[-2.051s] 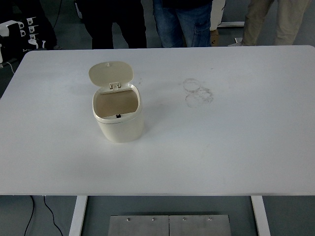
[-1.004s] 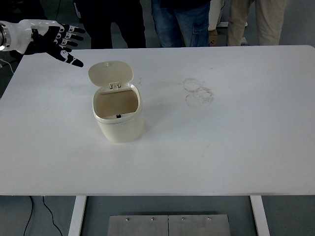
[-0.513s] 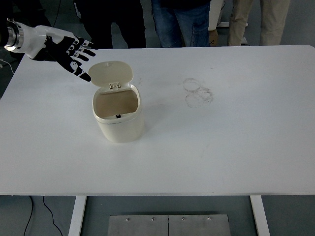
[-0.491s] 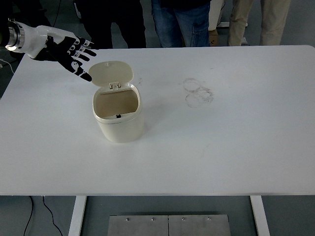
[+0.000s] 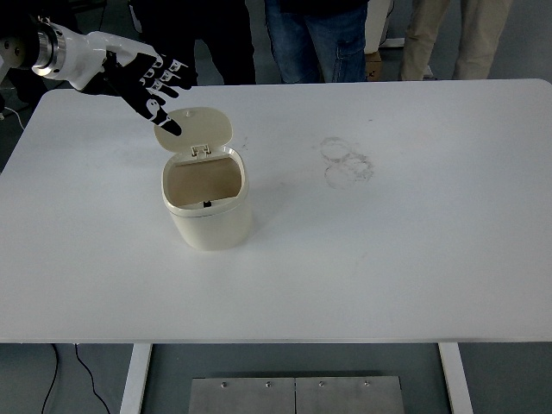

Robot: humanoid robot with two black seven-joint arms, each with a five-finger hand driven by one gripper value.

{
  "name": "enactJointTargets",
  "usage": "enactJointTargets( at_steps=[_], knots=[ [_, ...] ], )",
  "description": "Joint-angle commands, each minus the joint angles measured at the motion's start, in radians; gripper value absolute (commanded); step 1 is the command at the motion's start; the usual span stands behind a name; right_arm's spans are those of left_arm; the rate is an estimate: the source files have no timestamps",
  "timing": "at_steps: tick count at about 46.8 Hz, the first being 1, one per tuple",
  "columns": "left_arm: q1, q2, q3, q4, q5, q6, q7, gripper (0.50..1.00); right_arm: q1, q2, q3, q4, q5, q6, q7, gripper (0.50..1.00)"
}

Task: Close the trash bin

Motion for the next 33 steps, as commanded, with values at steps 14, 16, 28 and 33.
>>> enactJointTargets(
  at_steps=[14, 16, 28, 33],
  knots=[
    [0.007, -0.027, 0.002, 0.0, -0.003, -0.013, 0.037, 1.0, 0.0, 0.0, 0.0, 0.0, 0.0, 0.0, 0.0, 0.989],
    [0.011, -0.027, 0.002, 0.0, -0.003, -0.013, 0.037, 1.0, 0.0, 0.0, 0.0, 0.0, 0.0, 0.0, 0.0, 0.989],
    [0.027, -0.035, 0.002, -0.022, -0.004, -0.013, 0.037, 1.0, 0.0, 0.0, 0.0, 0.0, 0.0, 0.001, 0.0, 0.991],
    [0.027, -0.035, 0.002, -0.029, -0.004, -0.013, 0.037, 1.0, 0.0, 0.0, 0.0, 0.0, 0.0, 0.0, 0.0, 0.989]
  ],
)
